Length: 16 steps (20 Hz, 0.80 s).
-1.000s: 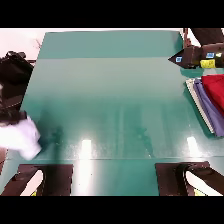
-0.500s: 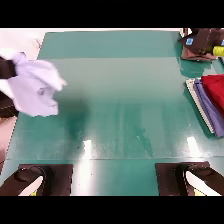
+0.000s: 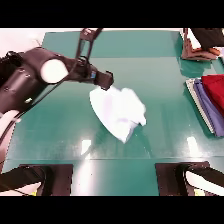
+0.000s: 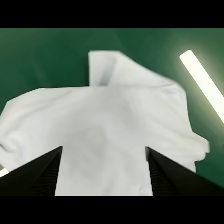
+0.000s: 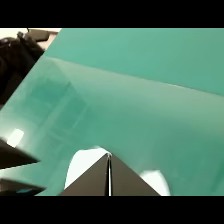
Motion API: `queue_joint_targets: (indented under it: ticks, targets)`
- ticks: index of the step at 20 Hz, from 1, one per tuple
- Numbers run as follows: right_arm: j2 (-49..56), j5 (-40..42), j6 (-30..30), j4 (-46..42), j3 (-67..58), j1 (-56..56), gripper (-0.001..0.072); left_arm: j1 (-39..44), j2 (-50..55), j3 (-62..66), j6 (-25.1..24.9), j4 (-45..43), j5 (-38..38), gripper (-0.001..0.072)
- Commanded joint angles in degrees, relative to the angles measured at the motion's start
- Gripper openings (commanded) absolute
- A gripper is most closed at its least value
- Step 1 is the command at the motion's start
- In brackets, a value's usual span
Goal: Fold the shirts.
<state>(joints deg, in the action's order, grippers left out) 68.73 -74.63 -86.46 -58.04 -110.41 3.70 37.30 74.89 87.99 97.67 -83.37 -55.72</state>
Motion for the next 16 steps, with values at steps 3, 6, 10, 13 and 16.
queue_joint_targets:
  ticks: [3,6,10,13,16]
  targets:
    - [2.80,-5.07,-0.61,-0.04,-2.69,0.02,0.0017,-13.38,7.48,1.16,-1.44,6.80,-0.44,0.0613]
    - [1.25,-4.90,-0.59,-0.46,2.86,0.02,0.0017,-21.64,14.08,1.16,-8.61,18.03,-4.02,0.0613]
    - [-1.55,-4.61,-0.59,-0.59,12.61,0.02,0.0016,-24.24,24.13,1.16,-11.78,20.85,-5.57,0.0613]
    - [-3.80,-2.86,-0.61,-0.52,20.17,-1.01,0.0017,-23.39,28.79,1.16,-14.25,26.12,-4.31,0.0613]
    - [-5.55,-3.04,-0.66,-0.46,27.65,-4.63,0.0017,-21.90,30.82,1.16,-16.20,28.09,-3.26,0.0610]
